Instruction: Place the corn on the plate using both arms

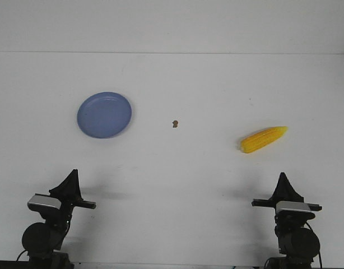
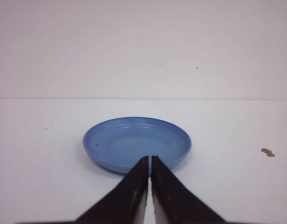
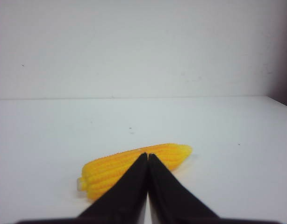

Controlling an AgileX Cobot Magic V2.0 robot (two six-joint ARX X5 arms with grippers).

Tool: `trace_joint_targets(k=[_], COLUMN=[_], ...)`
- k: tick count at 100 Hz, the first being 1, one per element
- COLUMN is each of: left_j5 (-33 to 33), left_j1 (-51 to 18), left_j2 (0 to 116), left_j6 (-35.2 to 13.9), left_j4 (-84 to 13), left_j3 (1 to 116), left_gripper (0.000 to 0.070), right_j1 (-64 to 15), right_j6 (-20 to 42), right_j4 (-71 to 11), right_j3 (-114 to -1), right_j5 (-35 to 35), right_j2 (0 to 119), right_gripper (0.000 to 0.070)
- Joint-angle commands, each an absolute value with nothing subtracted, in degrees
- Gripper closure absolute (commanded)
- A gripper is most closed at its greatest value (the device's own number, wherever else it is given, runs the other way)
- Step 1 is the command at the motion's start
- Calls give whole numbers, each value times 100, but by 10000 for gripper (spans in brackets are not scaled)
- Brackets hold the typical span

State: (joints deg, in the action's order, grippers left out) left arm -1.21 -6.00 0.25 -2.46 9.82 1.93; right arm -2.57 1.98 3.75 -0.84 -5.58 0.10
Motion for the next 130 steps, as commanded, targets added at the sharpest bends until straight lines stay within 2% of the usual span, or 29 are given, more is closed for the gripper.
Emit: trace_joint_targets(k=[1, 67, 90, 101, 130], left_j5=[-97, -99, -97, -97, -97], left_j1=[-598, -598, -596, -596, -596], left_j2=[19, 19, 62, 274, 1938], left_j6=[-220, -290, -1400, -1557, -1566], left_j4=[1041, 1055, 670, 355, -1253], left_j3=[80, 95, 652, 1164, 3142], left_gripper=[685, 685, 685, 685, 685], right_j1=[-257, -257, -266, -266, -266], right_j6=[279, 272, 604, 607, 768], right_j4=[447, 615, 1339, 867, -1623], right_j3=[-71, -71, -191, -642, -2781], right_j5=[-543, -543, -405, -405, -456], right_j2=[8, 8, 8, 12, 985], right_gripper=[700, 700, 700, 700, 700])
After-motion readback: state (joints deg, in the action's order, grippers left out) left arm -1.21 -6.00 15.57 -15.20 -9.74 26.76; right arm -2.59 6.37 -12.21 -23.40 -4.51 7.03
